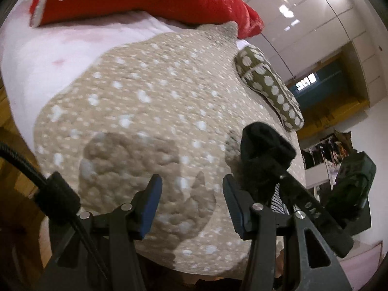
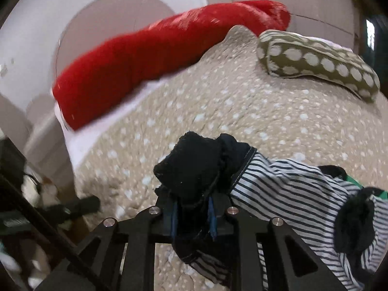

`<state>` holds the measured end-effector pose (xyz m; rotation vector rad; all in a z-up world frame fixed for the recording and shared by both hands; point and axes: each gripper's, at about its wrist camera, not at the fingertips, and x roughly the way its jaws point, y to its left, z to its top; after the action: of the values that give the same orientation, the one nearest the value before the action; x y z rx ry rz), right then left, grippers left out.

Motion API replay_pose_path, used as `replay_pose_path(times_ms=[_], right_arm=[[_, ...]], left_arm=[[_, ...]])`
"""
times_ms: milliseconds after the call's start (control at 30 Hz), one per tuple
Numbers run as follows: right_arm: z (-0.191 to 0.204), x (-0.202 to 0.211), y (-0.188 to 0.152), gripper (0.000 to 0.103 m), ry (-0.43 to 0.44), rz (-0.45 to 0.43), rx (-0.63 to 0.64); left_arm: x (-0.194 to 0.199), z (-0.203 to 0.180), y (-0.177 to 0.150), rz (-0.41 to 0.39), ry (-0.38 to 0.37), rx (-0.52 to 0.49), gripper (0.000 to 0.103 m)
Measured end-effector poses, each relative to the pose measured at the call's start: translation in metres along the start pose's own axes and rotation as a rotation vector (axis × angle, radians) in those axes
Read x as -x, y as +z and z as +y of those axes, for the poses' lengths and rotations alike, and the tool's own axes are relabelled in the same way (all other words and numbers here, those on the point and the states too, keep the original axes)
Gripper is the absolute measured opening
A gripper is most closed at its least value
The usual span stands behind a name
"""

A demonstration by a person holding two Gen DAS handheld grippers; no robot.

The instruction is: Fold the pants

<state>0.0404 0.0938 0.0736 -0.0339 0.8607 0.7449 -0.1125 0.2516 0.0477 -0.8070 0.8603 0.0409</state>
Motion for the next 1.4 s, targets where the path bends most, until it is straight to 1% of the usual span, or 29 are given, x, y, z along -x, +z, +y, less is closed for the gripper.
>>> replay_pose_path(times_ms=[67, 133, 200, 267, 300, 333, 367, 433, 533, 600, 667, 700, 833, 967, 1000, 1067, 1100, 1167, 1200, 1233, 1300, 1367, 1400], right_arm=[[-0.008, 0.013, 0.001, 0.02, 0.014, -0.026, -0.029], [-0.017, 0.025, -0.001, 0.02, 0.027, -0.051, -0.056], [-0.025, 0.036, -0.005, 0.02, 0.029, -0.07, -0.079], [-0.034, 0.043, -0.01, 0.019, 0.024, -0.081, -0.096], [-0.037, 0.045, -0.012, 0.019, 0.023, -0.084, -0.105], [-0.041, 0.046, -0.015, 0.019, 0.023, -0.087, -0.117], [-0.044, 0.048, -0.017, 0.018, 0.025, -0.09, -0.125], [-0.047, 0.05, -0.02, 0.018, 0.031, -0.098, -0.138], [-0.051, 0.055, -0.022, 0.018, 0.041, -0.115, -0.15], [-0.056, 0.06, -0.023, 0.018, 0.046, -0.129, -0.164], [-0.064, 0.066, -0.026, 0.018, 0.048, -0.144, -0.187], [-0.069, 0.069, -0.027, 0.018, 0.048, -0.15, -0.2], [-0.095, 0.094, -0.035, 0.018, 0.047, -0.209, -0.27], [-0.128, 0.126, -0.05, 0.018, 0.008, -0.273, -0.338], [-0.138, 0.134, -0.056, 0.018, -0.008, -0.285, -0.36], [-0.157, 0.141, -0.067, 0.018, -0.029, -0.281, -0.394], [-0.166, 0.141, -0.073, 0.023, -0.047, -0.269, -0.409], [-0.189, 0.146, -0.088, 0.04, -0.134, -0.251, -0.469], [-0.198, 0.152, -0.096, 0.051, -0.174, -0.262, -0.506], [-0.208, 0.161, -0.103, 0.051, -0.205, -0.285, -0.546], [-0.218, 0.174, -0.107, 0.051, -0.213, -0.32, -0.578], [-0.22, 0.191, -0.104, 0.045, -0.215, -0.379, -0.586], [-0.219, 0.195, -0.1, 0.041, -0.201, -0.399, -0.579]], left_arm=[[-0.008, -0.012, -0.001, 0.019, -0.022, -0.016, 0.051], [-0.016, -0.022, -0.001, 0.037, -0.057, -0.01, 0.052], [-0.027, -0.034, 0.004, 0.06, -0.116, 0.008, 0.055], [-0.037, -0.049, 0.013, 0.078, -0.186, 0.021, 0.061], [-0.041, -0.058, 0.018, 0.082, -0.218, 0.017, 0.063], [-0.047, -0.071, 0.026, 0.085, -0.248, 0.004, 0.067], [-0.051, -0.078, 0.03, 0.086, -0.259, -0.003, 0.07], [-0.063, -0.093, 0.039, 0.099, -0.282, -0.019, 0.072], [-0.086, -0.112, 0.044, 0.167, -0.292, -0.034, 0.072], [-0.098, -0.13, 0.038, 0.213, -0.306, -0.075, 0.07], [-0.103, -0.147, 0.034, 0.245, -0.334, -0.103, 0.05], [-0.105, -0.156, 0.032, 0.257, -0.346, -0.114, 0.047], [-0.114, -0.199, 0.02, 0.278, -0.362, -0.173, 0.046], [-0.122, -0.23, 0.004, 0.311, -0.38, -0.212, 0.046], [-0.123, -0.235, 0.0, 0.315, -0.385, -0.22, 0.046], [-0.124, -0.239, -0.005, 0.314, -0.391, -0.225, 0.049], [-0.123, -0.238, -0.006, 0.309, -0.388, -0.222, 0.05], [-0.121, -0.232, -0.008, 0.294, -0.363, -0.212, 0.052], [-0.12, -0.23, -0.01, 0.289, -0.349, -0.211, 0.052], [-0.119, -0.227, -0.012, 0.285, -0.327, -0.212, 0.052], [-0.117, -0.222, -0.016, 0.284, -0.297, -0.215, 0.053], [-0.118, -0.219, -0.024, 0.291, -0.284, -0.221, 0.053], [-0.12, -0.218, -0.027, 0.297, -0.28, -0.228, 0.053]])
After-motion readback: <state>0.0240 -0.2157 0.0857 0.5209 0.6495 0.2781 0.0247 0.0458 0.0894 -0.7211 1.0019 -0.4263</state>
